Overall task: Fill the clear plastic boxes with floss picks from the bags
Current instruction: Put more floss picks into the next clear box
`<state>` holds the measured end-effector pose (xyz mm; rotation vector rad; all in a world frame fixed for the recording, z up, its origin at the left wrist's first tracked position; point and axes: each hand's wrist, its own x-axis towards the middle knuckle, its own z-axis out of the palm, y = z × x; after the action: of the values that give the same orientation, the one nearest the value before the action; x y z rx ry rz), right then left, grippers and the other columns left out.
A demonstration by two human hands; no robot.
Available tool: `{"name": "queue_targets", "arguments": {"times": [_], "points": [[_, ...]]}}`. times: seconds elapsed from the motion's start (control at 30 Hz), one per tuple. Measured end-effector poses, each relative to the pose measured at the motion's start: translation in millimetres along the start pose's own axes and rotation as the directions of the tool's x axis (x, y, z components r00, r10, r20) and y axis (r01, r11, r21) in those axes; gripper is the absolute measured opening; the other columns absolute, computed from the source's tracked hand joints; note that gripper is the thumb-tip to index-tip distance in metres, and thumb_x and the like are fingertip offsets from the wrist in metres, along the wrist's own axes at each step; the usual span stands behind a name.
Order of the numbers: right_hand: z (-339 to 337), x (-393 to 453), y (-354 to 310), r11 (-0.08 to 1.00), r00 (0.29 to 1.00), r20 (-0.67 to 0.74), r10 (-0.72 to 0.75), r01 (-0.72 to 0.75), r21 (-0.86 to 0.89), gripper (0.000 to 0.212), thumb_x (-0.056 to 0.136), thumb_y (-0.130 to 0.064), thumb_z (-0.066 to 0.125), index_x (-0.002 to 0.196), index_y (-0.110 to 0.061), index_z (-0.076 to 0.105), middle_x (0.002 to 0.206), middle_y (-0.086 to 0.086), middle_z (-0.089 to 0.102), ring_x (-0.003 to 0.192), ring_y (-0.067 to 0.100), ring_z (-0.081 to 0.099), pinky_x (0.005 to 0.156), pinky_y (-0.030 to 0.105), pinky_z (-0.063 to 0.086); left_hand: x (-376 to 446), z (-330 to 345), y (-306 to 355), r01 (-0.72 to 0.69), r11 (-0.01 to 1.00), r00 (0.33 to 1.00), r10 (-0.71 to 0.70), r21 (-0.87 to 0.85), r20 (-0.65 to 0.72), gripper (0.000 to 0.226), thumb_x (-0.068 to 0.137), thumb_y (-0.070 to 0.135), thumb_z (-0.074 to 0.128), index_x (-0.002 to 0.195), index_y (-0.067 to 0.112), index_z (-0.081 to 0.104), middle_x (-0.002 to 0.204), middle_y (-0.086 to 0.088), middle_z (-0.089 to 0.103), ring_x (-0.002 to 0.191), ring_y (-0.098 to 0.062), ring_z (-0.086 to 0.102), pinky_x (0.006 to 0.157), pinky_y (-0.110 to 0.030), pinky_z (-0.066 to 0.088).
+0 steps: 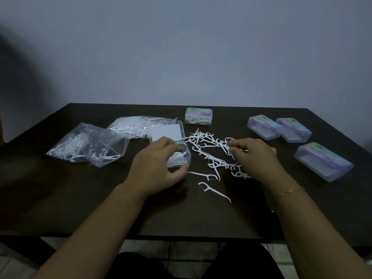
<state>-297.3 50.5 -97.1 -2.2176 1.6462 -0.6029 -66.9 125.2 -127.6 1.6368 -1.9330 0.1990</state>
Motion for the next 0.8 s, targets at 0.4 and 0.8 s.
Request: {"name": "queue_targets", "arguments": {"times": [0.4, 0.8], "points": [[-25, -17, 28, 0.953, 0.899, 0.427, 0.097, 0.039, -0.300, 0.064, 0.093, -0.035, 0.055, 0.148, -0.024, 0.026, 0.153, 0.004, 0.025, 0.141, 0.025, 0.021, 0.114, 0.045, 0.025, -8, 25, 75, -0.070, 0.984, 0.990, 0.047, 0.164, 0.136, 0.085, 0.066, 0.087, 0.033, 0.106, 0.022, 0.071, 0.102, 0.005, 0.062, 0.097, -0.017, 0.059, 0.082, -0.032, 0.047], [-16, -17, 21, 0.953, 0.938, 0.327, 0.114, -0.010, -0.304, 0.012, 0.091, -0.029, 0.059, 0.097, -0.023, 0.066, 0.107, -0.001, 0.065, 0.099, 0.018, 0.060, 0.093, 0.039, 0.048, 12, 2, 69, 0.168, 0.973, 0.841, -0.224, 0.157, 0.492, 0.039, 0.080, 0.061, 0.061, 0.104, 0.033, 0.073, 0.104, 0.005, 0.070, 0.101, -0.015, 0.061, 0.083, -0.030, 0.049]]}}
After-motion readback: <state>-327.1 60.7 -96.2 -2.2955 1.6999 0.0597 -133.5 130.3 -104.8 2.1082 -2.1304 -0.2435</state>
